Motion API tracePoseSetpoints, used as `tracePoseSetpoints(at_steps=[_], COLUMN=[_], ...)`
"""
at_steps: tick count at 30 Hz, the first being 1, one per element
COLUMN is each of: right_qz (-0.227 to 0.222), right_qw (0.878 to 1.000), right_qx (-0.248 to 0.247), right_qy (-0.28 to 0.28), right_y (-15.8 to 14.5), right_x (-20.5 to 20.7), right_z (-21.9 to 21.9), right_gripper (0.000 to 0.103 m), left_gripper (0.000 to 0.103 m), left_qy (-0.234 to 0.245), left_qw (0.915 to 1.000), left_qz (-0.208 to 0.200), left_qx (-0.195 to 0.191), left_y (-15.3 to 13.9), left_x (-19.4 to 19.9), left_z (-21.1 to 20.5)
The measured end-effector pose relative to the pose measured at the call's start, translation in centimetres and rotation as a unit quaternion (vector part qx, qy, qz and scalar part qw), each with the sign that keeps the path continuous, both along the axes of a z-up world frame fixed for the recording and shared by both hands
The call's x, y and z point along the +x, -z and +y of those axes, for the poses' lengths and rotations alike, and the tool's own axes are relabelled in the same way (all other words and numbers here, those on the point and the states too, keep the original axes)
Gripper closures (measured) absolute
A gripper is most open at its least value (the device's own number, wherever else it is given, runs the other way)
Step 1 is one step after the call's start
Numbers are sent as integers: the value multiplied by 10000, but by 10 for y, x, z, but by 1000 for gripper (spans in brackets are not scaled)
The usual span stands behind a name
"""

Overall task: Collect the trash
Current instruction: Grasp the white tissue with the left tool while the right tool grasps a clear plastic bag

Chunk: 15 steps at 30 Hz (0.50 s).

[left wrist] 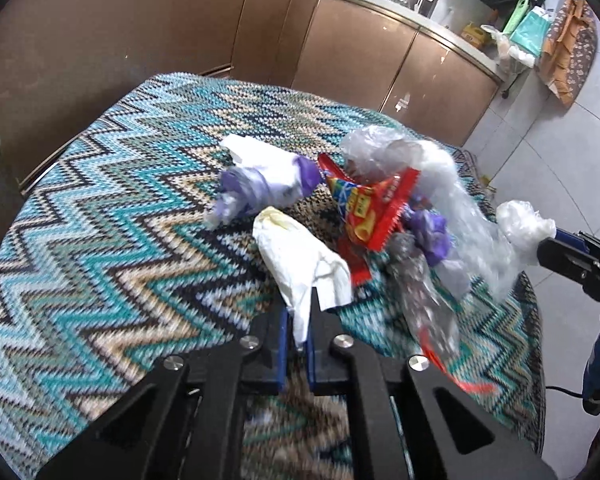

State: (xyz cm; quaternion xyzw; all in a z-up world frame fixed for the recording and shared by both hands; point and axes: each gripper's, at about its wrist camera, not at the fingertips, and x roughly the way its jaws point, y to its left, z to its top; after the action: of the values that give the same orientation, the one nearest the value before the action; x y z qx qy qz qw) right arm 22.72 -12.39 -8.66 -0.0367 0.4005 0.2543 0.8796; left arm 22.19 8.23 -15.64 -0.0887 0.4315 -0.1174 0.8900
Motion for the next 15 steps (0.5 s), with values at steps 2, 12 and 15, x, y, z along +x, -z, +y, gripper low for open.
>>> tracePoseSetpoints(at_steps=[2, 12, 15], right_qz=[-56, -383, -502], right_qw=[10000, 9972, 9945], right_qx=[74, 512, 642], right_qy=[28, 395, 658], right_y=[-6, -31, -36], right_x=[-11, -58, -70], right_z=[-1, -32, -58], right_gripper=[66, 66, 66], left_gripper=[97, 97, 97], left_qy=[2, 262, 549], left_qw=[10000, 9983, 9961], left_qz=[-77, -523, -680], left_qx=[-7, -82, -73], left_y=[-6, -54, -70], left_x=[-12, -50, -58], left_z=[9, 11, -11])
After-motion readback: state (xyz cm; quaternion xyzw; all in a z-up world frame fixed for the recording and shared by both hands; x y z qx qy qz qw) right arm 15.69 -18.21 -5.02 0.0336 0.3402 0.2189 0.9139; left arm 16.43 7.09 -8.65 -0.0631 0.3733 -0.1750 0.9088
